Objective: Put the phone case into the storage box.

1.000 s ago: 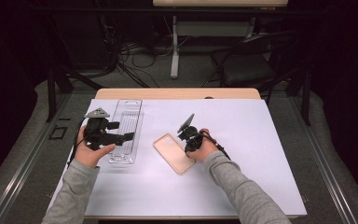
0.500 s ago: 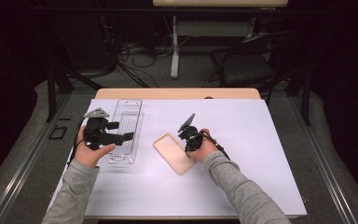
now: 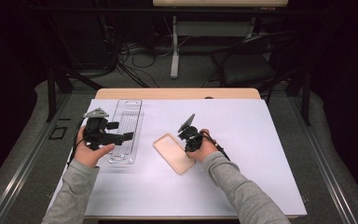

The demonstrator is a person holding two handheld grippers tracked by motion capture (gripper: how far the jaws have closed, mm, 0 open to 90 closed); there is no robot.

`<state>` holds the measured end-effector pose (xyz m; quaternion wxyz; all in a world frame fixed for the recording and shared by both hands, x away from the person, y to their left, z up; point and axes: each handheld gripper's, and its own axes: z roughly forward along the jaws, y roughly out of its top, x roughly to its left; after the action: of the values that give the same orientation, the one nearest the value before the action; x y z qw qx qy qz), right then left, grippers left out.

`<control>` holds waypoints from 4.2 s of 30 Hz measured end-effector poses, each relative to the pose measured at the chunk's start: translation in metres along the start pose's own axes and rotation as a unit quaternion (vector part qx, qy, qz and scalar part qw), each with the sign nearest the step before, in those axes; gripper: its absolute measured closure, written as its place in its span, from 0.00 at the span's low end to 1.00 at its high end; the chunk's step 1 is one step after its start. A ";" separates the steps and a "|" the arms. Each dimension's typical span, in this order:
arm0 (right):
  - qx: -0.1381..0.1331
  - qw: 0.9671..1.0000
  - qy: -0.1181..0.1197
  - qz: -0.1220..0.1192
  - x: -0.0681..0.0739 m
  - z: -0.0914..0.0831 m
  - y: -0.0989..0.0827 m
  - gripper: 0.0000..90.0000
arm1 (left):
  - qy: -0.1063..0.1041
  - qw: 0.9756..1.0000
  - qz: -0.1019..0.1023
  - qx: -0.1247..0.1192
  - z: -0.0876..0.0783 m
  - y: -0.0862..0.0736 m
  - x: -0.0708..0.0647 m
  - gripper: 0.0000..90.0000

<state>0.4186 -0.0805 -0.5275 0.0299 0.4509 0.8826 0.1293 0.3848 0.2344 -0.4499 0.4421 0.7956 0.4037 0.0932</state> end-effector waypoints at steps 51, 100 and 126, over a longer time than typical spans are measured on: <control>-0.117 0.993 -0.009 0.013 0.000 -0.029 -0.029 0.98 | 0.008 1.000 -0.003 -0.004 0.000 -0.003 -0.001 0.17; -0.306 0.951 -0.036 0.021 0.013 -0.056 -0.077 0.98 | -0.054 0.998 -0.007 -0.025 0.012 -0.007 -0.041 0.19; -0.356 0.933 -0.047 0.020 0.028 -0.054 -0.084 0.98 | -0.091 0.996 0.000 -0.020 0.026 -0.012 -0.069 0.40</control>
<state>0.3268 -0.1157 -0.4947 0.2269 0.4334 0.7675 0.4143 0.3462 0.1717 -0.4607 0.4930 0.7917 0.3596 0.0287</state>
